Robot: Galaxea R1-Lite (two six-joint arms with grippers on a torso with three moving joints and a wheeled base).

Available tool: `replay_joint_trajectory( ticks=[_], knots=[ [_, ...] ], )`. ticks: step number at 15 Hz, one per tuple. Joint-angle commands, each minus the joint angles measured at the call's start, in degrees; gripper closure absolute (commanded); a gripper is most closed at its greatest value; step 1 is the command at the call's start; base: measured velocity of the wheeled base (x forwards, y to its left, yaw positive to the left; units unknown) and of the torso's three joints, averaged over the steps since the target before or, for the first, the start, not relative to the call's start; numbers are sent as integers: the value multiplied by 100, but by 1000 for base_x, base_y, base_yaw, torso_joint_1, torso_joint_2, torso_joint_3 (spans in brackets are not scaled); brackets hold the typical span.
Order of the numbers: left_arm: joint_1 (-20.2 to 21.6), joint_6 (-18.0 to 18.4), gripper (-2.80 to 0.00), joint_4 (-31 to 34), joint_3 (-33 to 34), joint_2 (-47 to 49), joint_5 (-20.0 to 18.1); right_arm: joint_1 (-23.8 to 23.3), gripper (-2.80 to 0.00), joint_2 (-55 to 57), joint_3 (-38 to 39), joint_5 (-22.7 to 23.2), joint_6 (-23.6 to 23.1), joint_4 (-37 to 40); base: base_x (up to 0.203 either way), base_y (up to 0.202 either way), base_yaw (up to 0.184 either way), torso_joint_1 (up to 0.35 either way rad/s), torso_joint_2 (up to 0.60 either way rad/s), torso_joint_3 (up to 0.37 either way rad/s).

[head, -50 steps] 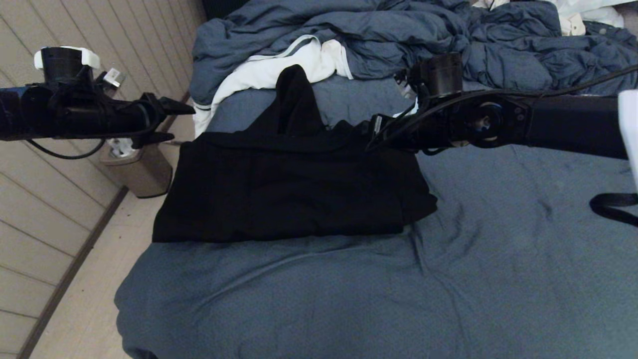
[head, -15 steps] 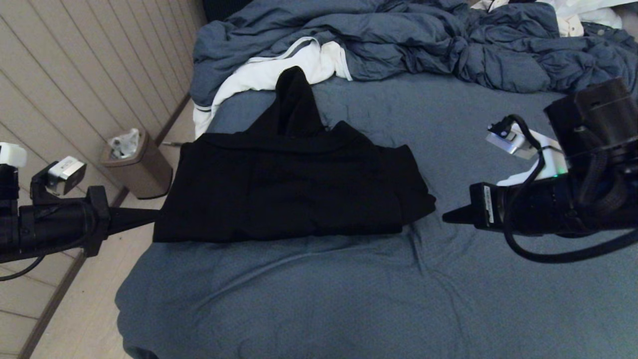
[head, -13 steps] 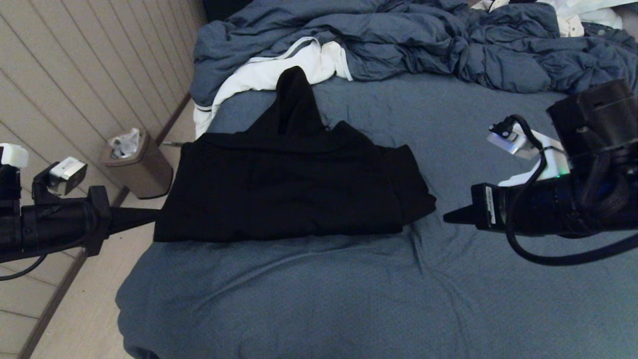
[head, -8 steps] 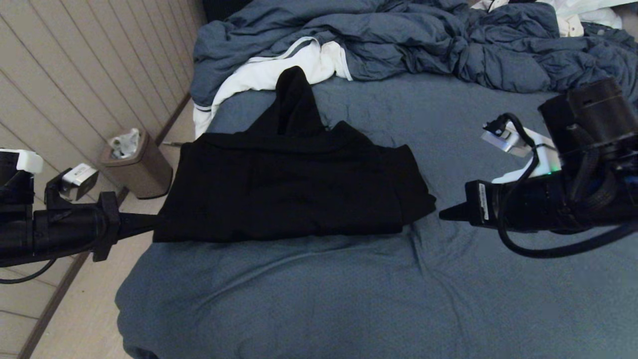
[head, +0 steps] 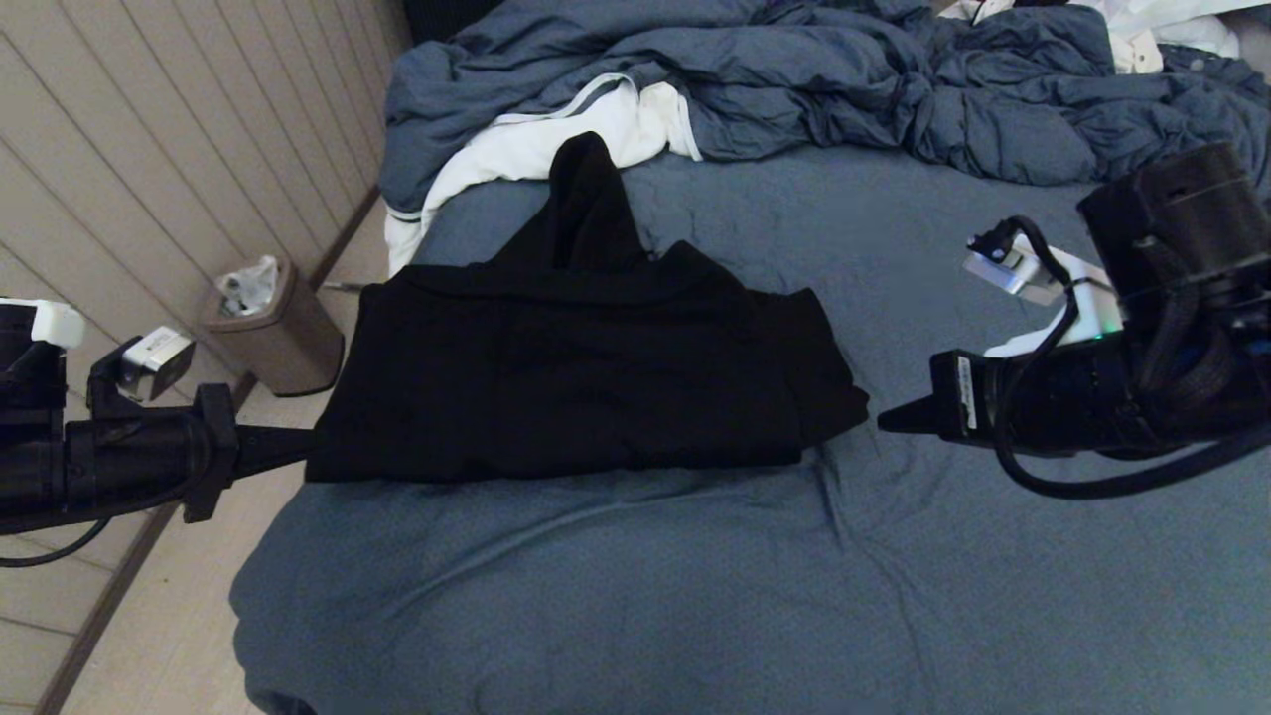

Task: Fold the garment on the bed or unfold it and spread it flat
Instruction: Fold the black sweatshirt

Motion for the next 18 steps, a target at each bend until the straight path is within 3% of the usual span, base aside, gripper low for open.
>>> replay_joint_trajectory(
  ticks=[1,9,10,18],
  knots=[
    [4,-26,0,-2,33,55,-35,-4,0,135,-66,3,4,12,0,0,0,0,0,0],
    [-14,-44,0,7,103,161,-118,-469,0,1456,-1264,29,16,269,0,0,0,0,0,0],
    [-22,-40,0,7,112,152,-164,-478,-280,1540,-1401,29,35,279,0,0,0,0,0,0],
    [-40,-18,0,-2,112,249,-167,-612,-280,2087,-1987,17,-17,421,0,0,0,0,0,0]
  ],
)
